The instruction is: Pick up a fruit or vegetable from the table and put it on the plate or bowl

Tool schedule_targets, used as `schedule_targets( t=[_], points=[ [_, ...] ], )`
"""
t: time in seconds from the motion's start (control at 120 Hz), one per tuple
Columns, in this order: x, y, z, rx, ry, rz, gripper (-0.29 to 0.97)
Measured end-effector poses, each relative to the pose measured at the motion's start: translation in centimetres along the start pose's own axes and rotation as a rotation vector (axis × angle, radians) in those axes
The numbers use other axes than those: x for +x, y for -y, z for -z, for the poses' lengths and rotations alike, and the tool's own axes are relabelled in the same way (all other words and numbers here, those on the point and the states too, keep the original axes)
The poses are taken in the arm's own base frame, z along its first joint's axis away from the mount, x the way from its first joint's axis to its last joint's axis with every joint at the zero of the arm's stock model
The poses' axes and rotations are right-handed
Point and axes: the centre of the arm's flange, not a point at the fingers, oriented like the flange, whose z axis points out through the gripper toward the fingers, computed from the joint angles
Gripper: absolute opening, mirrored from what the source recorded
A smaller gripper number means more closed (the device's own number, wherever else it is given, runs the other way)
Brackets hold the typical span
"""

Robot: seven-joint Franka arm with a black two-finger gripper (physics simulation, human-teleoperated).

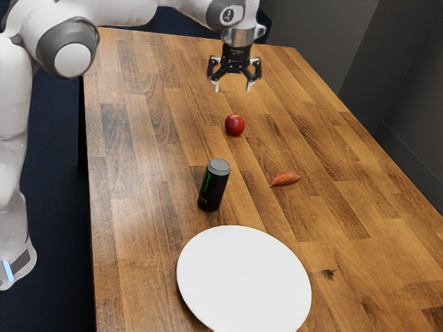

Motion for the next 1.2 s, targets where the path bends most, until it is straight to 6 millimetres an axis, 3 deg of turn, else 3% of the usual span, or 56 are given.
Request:
schedule_targets(
  t=[0.083,0.292,0.417,0.667,1.017,1.2],
  points=[
    [1.1,0.9,-1.6,-0.015,0.017,0.006,0.68],
    [6.9,3.9,-2.0,-0.073,0.01,0.063,0.68],
    [6.5,3.2,-2.7,-0.083,0.014,0.021,0.68],
    [4.8,0.2,-7.8,-0.069,0.041,-0.052,0.68],
    [6.6,1.0,-7.6,-0.106,0.028,-0.055,0.68],
    [6.5,-0.4,-9.0,-0.101,0.028,-0.075,0.68]
  ],
)
